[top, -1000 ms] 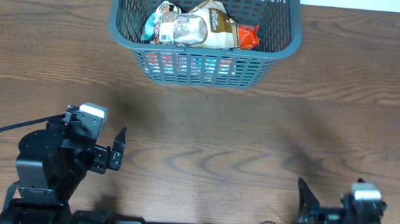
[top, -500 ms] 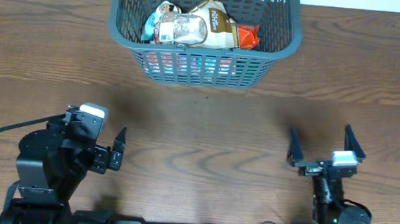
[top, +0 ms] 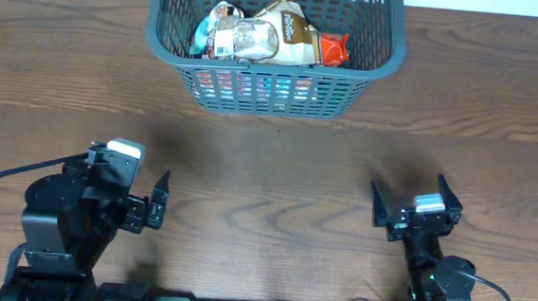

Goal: Pack container

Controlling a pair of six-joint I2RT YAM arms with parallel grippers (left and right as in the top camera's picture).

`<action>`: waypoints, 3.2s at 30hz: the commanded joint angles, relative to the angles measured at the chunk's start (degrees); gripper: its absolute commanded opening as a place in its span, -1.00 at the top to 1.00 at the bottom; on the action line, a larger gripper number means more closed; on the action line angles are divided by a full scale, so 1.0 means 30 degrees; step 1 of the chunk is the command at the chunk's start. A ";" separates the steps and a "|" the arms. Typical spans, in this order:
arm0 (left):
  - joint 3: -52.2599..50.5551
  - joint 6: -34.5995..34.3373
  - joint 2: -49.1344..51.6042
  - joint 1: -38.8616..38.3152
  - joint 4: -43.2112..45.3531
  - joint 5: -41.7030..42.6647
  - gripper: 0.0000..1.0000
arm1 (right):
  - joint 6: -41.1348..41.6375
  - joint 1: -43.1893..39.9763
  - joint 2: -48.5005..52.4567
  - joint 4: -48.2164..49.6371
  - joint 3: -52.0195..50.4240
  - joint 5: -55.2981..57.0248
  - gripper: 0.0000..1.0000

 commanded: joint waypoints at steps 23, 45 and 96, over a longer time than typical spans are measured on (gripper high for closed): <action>0.0051 0.0117 -0.0029 -0.0058 -0.0007 0.0102 -0.97 | 0.1960 0.0124 -0.0124 -0.0044 -0.0058 0.0342 -0.99; -0.6331 -0.0692 -0.8007 0.0015 0.3031 0.2040 -0.97 | 0.1960 0.0124 -0.0124 -0.0044 -0.0058 0.0342 -0.99; -1.6691 -0.5056 -1.0907 0.0015 1.4069 -0.3891 -0.97 | 0.1960 0.0124 -0.0124 -0.0044 -0.0058 0.0342 -0.99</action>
